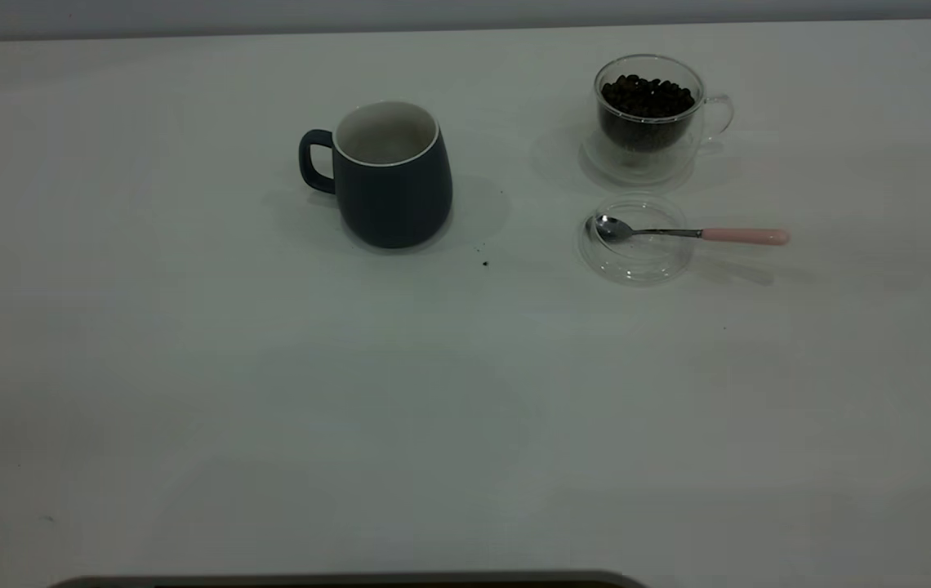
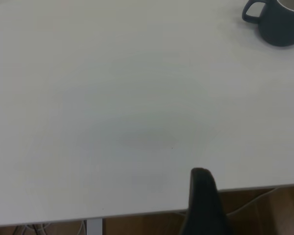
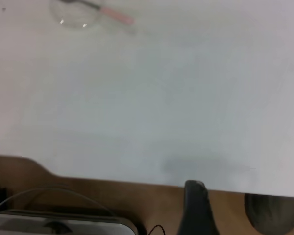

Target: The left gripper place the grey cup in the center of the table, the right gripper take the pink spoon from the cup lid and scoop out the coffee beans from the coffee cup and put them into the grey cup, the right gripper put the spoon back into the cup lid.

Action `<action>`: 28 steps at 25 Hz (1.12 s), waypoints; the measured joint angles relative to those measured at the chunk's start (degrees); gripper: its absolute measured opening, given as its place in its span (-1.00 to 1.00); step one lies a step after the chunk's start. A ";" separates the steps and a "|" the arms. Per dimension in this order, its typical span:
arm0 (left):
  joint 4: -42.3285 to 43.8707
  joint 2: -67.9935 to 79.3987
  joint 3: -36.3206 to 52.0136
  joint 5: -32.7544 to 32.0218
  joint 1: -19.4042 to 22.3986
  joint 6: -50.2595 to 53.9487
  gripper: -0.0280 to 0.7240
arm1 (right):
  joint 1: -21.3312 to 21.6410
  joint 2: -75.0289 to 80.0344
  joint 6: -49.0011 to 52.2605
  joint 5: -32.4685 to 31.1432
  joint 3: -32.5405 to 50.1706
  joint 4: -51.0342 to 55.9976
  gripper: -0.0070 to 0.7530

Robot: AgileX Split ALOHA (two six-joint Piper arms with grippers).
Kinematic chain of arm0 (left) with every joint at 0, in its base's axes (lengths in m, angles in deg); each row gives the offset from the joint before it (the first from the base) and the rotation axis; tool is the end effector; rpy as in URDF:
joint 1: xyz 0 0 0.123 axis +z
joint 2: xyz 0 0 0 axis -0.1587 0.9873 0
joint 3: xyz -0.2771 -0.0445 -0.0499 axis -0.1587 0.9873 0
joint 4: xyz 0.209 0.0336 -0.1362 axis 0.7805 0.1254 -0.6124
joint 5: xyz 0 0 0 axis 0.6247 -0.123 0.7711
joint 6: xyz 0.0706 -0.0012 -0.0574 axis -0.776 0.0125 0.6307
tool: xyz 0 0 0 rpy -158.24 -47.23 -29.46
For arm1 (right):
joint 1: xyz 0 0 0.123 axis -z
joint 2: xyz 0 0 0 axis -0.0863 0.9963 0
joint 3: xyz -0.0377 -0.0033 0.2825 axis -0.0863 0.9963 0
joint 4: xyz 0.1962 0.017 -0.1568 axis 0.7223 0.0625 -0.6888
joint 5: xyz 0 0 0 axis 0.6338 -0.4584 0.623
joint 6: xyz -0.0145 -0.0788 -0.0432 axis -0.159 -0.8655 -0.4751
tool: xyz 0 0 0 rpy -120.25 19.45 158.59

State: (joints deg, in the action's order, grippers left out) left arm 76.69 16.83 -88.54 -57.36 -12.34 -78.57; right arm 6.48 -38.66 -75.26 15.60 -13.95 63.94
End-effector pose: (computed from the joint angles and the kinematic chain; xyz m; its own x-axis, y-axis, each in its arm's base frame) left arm -0.0097 -0.0002 0.2673 -0.5192 0.0428 -0.8536 0.0707 0.9975 0.0070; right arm 0.0888 0.0044 0.3058 -0.8239 -0.0844 -0.5604 -0.1032 0.9947 0.0019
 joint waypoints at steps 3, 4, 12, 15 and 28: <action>0.00 0.00 0.00 0.00 0.00 0.00 0.58 | -1.64 -8.96 0.00 -0.89 4.55 -0.18 0.53; 0.00 0.00 0.00 0.00 0.00 0.00 0.58 | -1.92 -11.94 0.00 -1.31 5.61 -0.24 0.53; 0.00 0.00 0.00 0.00 0.00 0.00 0.58 | -2.09 -24.11 0.00 0.51 7.88 -0.83 0.53; 0.00 0.00 0.00 0.00 0.00 0.00 0.58 | -2.09 -24.64 0.00 3.27 10.54 -0.89 0.53; 0.00 0.00 0.00 0.00 0.00 0.00 0.58 | -2.03 -31.14 3.50 1.49 13.09 -1.52 0.53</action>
State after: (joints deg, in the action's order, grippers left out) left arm 76.69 16.83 -88.54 -57.36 -12.34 -78.57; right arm 4.45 -69.80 -71.76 17.09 -0.86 62.42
